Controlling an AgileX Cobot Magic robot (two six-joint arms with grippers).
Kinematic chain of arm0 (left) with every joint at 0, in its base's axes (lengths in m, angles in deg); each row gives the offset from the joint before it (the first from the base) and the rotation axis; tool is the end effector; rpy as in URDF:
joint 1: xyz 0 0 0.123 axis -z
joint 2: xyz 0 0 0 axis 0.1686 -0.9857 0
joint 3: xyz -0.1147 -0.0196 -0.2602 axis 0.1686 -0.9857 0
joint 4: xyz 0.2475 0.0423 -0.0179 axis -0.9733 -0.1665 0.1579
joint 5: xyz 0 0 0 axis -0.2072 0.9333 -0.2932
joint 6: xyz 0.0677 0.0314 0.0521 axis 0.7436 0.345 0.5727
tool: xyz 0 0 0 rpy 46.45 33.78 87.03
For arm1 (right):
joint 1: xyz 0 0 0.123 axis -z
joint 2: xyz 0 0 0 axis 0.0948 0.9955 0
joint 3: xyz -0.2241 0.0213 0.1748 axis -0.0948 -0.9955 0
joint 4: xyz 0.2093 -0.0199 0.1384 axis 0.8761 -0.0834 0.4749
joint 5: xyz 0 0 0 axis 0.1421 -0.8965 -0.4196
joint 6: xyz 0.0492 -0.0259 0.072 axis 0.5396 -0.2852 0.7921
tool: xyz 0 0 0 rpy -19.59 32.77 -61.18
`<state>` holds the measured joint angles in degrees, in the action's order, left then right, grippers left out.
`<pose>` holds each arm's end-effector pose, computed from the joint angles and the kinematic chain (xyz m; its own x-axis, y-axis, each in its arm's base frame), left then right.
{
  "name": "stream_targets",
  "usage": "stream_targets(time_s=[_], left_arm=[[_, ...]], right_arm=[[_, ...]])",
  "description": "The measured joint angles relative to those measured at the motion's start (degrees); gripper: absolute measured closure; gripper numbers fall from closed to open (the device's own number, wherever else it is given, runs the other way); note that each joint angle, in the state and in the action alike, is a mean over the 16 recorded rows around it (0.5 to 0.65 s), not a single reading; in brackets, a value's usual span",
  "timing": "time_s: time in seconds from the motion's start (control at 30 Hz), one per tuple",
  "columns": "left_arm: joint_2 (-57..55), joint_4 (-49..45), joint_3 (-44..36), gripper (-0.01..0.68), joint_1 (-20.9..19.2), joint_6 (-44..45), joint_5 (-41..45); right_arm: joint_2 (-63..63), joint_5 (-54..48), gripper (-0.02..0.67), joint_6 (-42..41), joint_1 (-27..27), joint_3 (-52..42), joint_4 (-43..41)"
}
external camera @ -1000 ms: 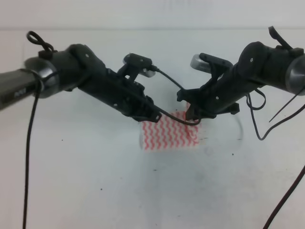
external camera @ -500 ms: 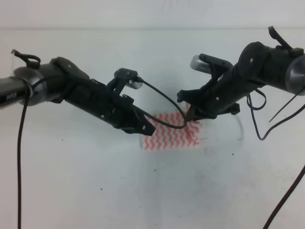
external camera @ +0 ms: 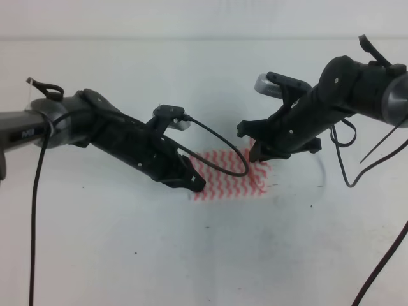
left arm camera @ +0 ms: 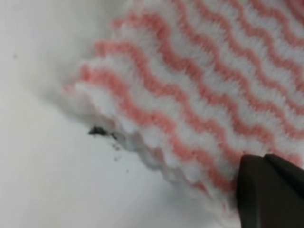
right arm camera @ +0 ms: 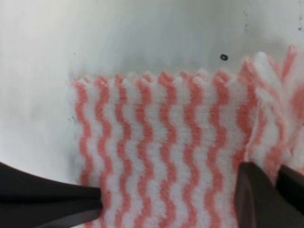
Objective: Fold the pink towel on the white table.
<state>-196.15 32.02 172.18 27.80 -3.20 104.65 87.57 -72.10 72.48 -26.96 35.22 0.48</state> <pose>0.3798 -0.1859 0.1538 -0.5857 0.6369 -0.5012 0.8075 0.4051 -0.4289 0.4000 0.1900 0.1968 -0.9544 0.0302 -0.2971 -0.1122 0.8857 0.4505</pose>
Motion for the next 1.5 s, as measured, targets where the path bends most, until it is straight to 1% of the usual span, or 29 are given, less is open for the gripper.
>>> stream_targets(time_s=[0.47, 0.73, 1.03, 1.23, 1.37, 1.5], left_arm=[[0.0, -1.64, 2.43, 0.679, -0.06, -3.37, 5.71], [-1.38, -4.09, 2.51, 0.679, -0.06, -6.17, 4.8], [-0.55, -4.21, 2.6, 0.678, -0.05, -6.27, 3.07], [1.11, -2.59, 2.62, 0.678, -0.07, -3.12, 0.46], [2.0, -0.04, 2.58, 0.678, -0.31, 0.98, -0.71], [2.26, 4.7, 1.98, 0.679, -1.19, 6.39, -0.95]], right_arm=[[0.15, 0.02, 0.661, -0.02, -0.04, -0.01, -0.06], [0.2, 0.02, 0.661, -0.02, -0.05, -0.02, -0.09], [0.18, 0.0, 0.661, -0.01, -0.04, -0.02, -0.09], [0.15, -0.01, 0.66, -0.03, -0.04, -0.02, -0.1], [0.13, -0.06, 0.661, -0.03, -0.03, -0.01, -0.1], [0.08, -0.26, 0.661, -0.04, -0.02, 0.0, -0.12]])
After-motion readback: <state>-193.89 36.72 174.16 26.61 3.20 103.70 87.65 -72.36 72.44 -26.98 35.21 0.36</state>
